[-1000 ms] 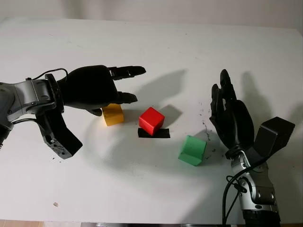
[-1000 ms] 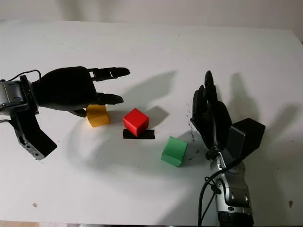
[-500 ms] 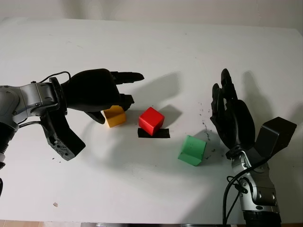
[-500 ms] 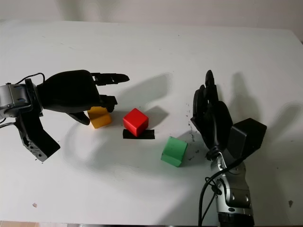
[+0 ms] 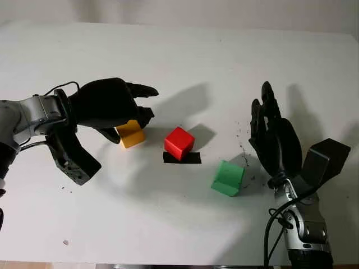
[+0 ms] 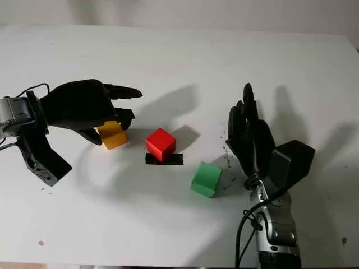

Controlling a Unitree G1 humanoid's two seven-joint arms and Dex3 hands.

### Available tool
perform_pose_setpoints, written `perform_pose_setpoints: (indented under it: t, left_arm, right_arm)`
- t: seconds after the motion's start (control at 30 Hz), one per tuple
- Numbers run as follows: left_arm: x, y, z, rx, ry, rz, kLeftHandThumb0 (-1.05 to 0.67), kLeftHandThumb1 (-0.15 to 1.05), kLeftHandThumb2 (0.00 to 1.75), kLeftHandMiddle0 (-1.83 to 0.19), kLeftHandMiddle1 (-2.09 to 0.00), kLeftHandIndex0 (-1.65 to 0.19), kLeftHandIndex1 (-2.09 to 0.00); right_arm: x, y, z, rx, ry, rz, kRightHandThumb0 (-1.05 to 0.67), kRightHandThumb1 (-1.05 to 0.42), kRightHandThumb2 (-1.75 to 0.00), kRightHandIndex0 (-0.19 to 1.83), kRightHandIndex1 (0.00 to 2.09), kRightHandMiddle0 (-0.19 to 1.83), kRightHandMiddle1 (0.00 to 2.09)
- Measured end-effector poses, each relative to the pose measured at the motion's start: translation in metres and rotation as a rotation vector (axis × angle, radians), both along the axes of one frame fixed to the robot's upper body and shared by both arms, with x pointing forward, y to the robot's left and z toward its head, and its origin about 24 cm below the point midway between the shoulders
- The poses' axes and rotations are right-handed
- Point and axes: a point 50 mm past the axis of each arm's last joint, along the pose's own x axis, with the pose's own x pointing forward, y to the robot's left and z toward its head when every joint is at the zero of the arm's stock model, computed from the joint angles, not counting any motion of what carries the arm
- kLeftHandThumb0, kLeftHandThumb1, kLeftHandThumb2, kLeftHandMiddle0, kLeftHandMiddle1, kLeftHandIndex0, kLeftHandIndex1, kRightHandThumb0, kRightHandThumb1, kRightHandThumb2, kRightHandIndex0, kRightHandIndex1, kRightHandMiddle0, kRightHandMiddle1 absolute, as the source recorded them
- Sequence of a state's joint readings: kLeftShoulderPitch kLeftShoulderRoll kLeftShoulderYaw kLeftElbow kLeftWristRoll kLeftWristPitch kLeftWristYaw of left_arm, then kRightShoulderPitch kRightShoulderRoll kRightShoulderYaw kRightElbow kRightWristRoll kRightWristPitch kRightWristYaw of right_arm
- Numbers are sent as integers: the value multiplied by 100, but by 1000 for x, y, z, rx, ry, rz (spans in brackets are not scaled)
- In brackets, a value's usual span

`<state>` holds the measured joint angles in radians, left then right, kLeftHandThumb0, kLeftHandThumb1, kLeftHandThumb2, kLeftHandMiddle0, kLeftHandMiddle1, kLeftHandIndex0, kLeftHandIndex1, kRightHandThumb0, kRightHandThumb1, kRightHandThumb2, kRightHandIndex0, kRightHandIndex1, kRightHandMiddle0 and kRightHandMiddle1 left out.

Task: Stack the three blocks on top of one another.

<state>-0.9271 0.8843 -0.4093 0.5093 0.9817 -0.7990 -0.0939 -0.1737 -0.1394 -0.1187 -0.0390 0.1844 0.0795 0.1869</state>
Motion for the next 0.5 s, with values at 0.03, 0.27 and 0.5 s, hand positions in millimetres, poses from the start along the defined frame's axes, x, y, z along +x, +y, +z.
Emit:
perform_pose_setpoints:
  t: [0.03, 0.27, 0.5]
  left_arm:
    - [0, 0, 4, -19, 10, 10, -45, 94, 6, -30, -6, -54, -101]
    - [2, -1, 50, -305, 162, 109, -42, 102, 6, -19, -4, -40, -117]
    - [3, -6, 72, -546, 315, 151, -42, 101, 5, -17, -4, -39, -123]
  right_arm:
    - [0, 0, 0, -2, 0, 2, -67, -105, -70, -19, 0, -19, 0]
    - [0, 1, 0, -3, 0, 2, -67, -105, -69, -19, 0, -19, 0]
    - [0, 2, 0, 1, -3, -10, -67, -105, -69, -19, 0, -19, 0]
